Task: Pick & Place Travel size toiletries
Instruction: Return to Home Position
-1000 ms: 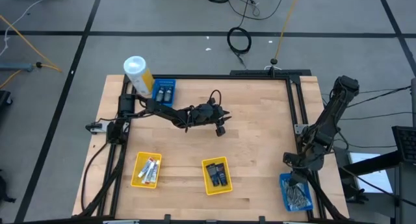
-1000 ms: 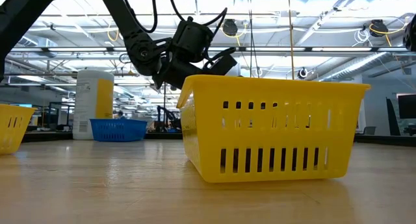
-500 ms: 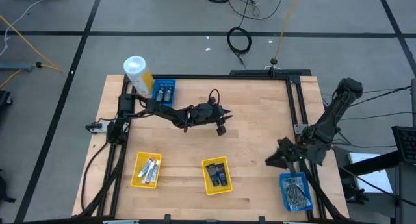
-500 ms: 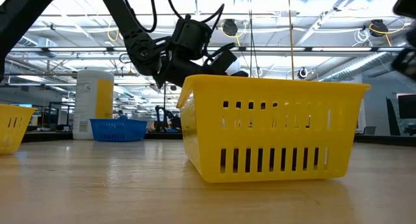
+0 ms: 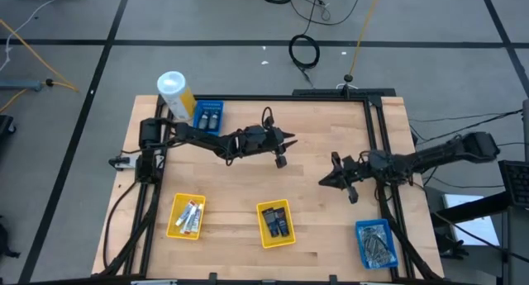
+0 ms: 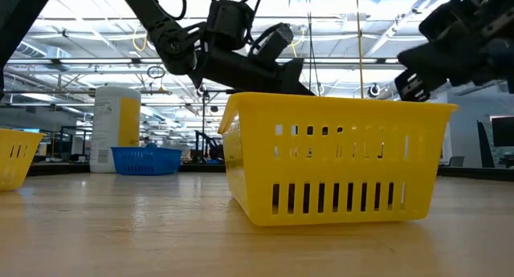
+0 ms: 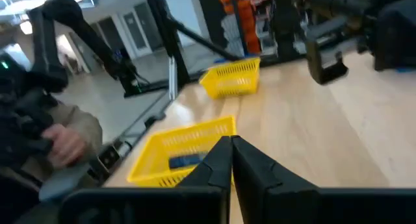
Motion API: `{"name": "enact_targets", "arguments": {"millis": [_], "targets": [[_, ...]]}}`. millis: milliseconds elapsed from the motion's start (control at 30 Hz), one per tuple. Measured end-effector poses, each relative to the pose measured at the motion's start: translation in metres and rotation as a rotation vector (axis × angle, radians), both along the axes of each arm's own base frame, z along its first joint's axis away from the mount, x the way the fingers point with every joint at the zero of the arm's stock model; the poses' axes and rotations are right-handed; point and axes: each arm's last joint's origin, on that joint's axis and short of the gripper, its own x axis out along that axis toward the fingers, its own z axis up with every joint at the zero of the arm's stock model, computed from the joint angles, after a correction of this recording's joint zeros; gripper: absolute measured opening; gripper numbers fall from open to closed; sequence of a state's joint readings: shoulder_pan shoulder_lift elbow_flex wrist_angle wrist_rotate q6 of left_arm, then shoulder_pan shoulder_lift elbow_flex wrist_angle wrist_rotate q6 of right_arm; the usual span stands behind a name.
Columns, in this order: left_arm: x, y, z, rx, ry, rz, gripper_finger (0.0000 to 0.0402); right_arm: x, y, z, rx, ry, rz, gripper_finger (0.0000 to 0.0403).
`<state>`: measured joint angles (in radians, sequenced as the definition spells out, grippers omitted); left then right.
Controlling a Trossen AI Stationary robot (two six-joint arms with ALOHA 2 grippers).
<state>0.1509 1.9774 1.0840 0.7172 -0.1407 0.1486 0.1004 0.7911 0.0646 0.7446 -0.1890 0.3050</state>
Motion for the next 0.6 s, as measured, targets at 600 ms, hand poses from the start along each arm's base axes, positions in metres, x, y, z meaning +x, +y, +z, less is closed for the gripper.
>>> {"name": "enact_targets", "arguments": {"millis": [600], "targets": [[-0.046, -0.053, 0.056, -0.027, 0.314, 0.058, 0.0097, -0.027, -0.004, -0.019, -0.186, 0.285, -0.068, 0.0]]}}
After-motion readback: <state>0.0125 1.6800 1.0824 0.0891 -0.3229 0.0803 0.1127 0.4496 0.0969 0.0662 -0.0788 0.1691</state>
